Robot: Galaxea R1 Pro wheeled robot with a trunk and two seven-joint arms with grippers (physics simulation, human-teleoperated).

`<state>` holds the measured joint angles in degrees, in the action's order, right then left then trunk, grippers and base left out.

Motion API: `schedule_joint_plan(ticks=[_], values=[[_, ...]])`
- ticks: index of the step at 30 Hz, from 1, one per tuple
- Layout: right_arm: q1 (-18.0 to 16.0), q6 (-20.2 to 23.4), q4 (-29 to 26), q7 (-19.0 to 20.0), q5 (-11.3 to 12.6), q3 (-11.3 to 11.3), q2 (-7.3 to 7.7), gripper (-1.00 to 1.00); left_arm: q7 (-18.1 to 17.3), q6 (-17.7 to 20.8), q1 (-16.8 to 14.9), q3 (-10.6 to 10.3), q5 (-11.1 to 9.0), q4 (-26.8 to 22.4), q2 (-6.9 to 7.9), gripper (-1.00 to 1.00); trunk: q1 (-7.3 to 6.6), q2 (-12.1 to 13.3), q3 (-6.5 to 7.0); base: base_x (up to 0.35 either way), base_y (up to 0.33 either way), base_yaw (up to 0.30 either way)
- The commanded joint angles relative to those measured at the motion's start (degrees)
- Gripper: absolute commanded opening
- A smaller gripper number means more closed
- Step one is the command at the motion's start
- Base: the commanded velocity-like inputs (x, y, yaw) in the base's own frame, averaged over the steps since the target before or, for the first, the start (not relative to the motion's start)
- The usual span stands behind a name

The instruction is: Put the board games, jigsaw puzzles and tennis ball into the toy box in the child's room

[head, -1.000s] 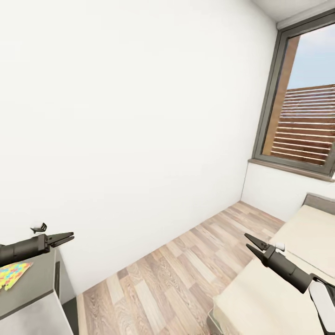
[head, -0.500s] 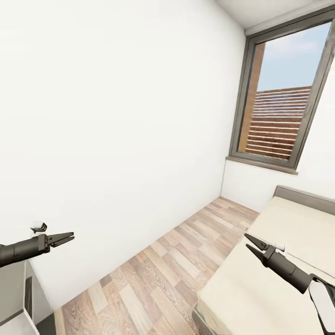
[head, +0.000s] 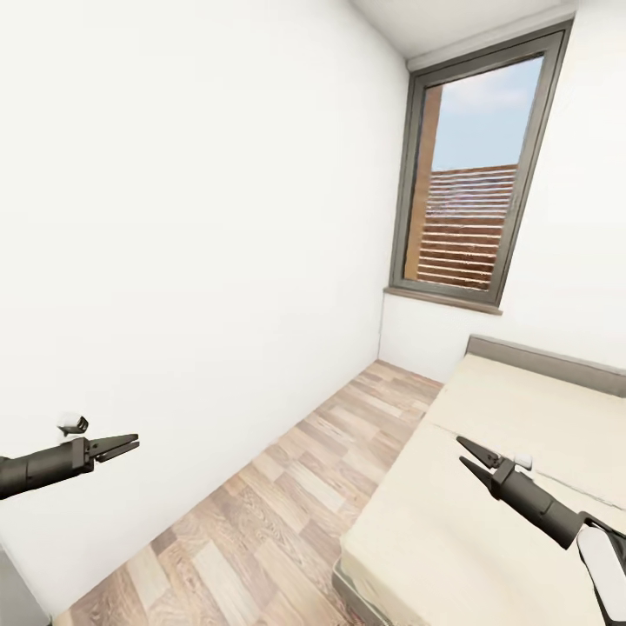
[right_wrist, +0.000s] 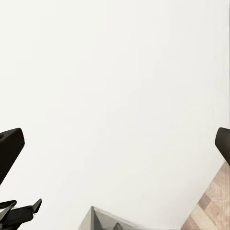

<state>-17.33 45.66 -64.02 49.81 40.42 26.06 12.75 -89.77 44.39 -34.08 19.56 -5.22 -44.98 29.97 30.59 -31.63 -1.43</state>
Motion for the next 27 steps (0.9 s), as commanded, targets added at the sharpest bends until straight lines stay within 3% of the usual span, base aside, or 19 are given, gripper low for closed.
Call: schedule_joint_plan(ticks=[1, 27], values=[[-0.09, 0.31, 0.03, 0.07, 0.1, 0.05, -0.01, 1.0, -0.23, 0.59, -0.02, -0.01, 0.02, -0.02, 0.02, 1.0, 0.03, -0.11, -0.15, 0.0, 0.0, -0.281], [-0.16, 0.31, 0.99, 0.02, 0.1, 0.06, -0.01, 1.0, -0.23, 0.56, -0.02, 0.02, 0.03, -0.02, 0.0, 1.0, 0.03, -0.11, -0.8, 0.0, 0.0, -0.281]])
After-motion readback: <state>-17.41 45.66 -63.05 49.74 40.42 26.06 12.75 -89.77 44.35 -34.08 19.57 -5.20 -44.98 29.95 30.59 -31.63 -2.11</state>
